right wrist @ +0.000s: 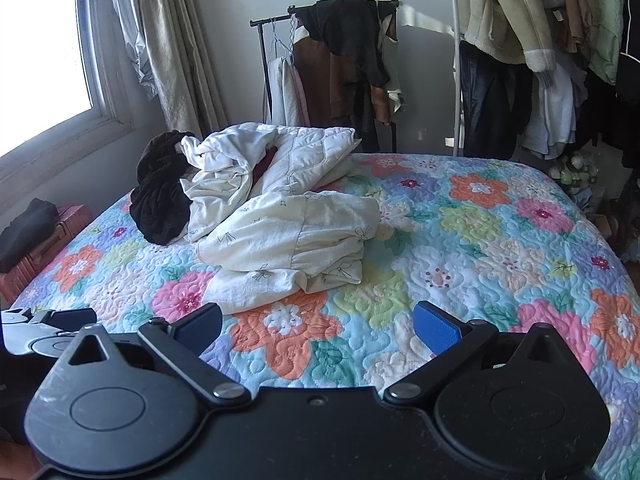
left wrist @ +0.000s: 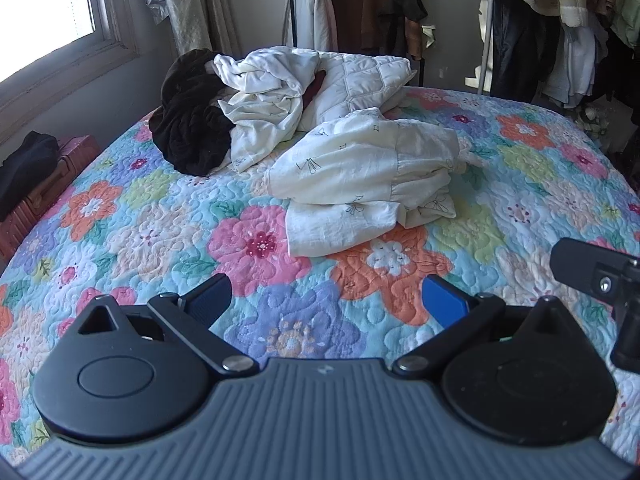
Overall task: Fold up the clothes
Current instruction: 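Move both grippers toward the cream bow-print garment on the bed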
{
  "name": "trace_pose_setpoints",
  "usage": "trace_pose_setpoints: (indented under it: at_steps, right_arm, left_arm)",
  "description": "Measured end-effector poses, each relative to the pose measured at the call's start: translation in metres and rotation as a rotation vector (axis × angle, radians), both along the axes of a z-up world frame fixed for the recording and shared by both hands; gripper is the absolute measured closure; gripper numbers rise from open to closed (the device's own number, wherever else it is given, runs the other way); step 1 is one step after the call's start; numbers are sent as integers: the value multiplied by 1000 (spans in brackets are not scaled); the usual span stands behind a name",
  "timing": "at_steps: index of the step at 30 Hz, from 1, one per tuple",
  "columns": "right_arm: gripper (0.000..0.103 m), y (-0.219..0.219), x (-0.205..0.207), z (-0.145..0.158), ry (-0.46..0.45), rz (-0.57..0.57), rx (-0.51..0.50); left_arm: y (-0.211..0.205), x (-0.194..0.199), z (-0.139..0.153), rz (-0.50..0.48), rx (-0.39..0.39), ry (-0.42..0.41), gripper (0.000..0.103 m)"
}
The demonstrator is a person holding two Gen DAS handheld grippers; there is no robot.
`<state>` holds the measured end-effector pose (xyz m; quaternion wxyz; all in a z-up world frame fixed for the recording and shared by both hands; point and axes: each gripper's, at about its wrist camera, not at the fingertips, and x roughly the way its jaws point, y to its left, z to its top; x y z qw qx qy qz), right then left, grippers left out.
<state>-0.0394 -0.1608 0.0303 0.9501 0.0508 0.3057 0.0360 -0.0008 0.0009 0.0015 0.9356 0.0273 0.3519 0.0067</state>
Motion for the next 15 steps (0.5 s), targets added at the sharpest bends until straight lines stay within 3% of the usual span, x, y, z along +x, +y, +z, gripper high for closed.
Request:
trace_pose_setpoints:
  at_steps: [10,15]
  right_arm:
    - [0,-8,-11,13,36,44,9]
    - [0,-9,-16,22,52,71,3]
  left_arm:
    - [5,-4,8,-19,-68,81,3]
    - [4,-12,20,-28,-68,68,3]
